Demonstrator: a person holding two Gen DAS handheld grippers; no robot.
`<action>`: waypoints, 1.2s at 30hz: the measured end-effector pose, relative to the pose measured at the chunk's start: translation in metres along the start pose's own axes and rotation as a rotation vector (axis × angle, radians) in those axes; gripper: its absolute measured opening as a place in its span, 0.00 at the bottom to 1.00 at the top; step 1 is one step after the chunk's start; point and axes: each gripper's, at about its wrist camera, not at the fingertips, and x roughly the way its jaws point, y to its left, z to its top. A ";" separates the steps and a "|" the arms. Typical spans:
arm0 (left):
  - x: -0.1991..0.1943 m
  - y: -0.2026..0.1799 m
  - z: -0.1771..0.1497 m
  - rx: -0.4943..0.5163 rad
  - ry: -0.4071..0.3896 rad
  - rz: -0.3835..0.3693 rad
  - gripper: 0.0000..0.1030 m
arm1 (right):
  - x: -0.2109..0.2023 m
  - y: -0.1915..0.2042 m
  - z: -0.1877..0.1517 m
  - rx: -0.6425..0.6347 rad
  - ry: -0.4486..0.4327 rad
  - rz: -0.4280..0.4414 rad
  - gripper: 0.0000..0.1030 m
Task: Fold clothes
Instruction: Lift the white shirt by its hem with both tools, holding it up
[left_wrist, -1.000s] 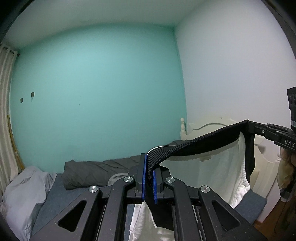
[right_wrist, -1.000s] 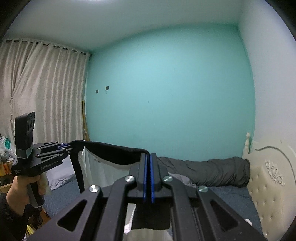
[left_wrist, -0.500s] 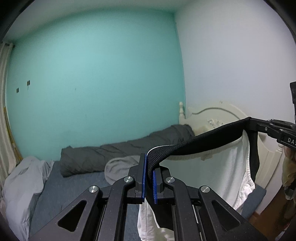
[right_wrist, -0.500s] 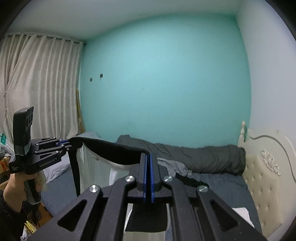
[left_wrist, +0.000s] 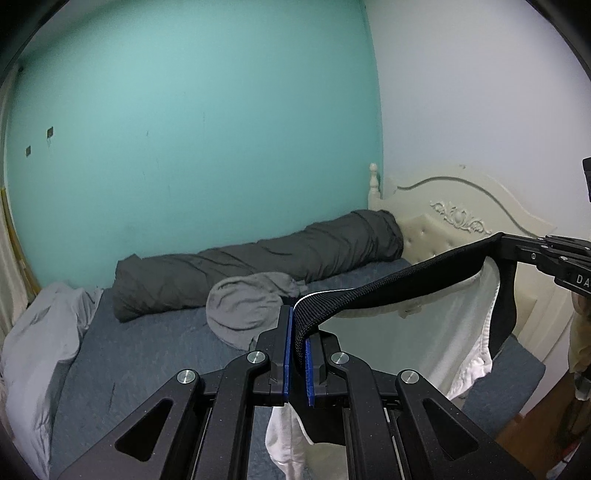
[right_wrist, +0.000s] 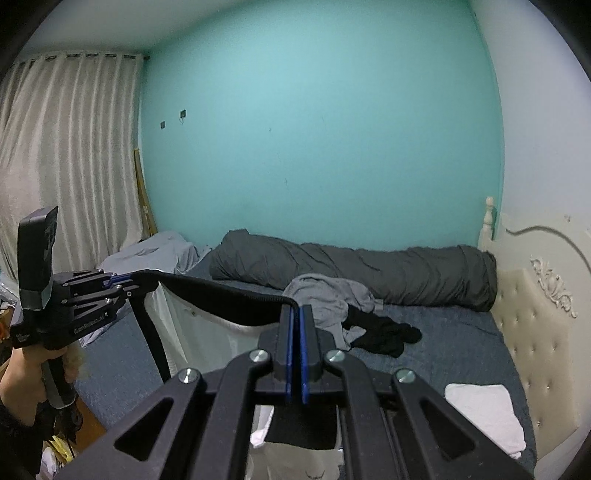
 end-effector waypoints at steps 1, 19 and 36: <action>0.007 0.000 -0.001 -0.001 0.006 0.001 0.05 | 0.006 -0.003 -0.002 0.003 0.007 -0.001 0.03; 0.195 0.032 -0.032 -0.049 0.157 0.005 0.05 | 0.167 -0.059 -0.023 0.056 0.142 -0.010 0.03; 0.428 0.063 -0.088 -0.114 0.326 0.010 0.05 | 0.395 -0.153 -0.087 0.140 0.311 -0.037 0.03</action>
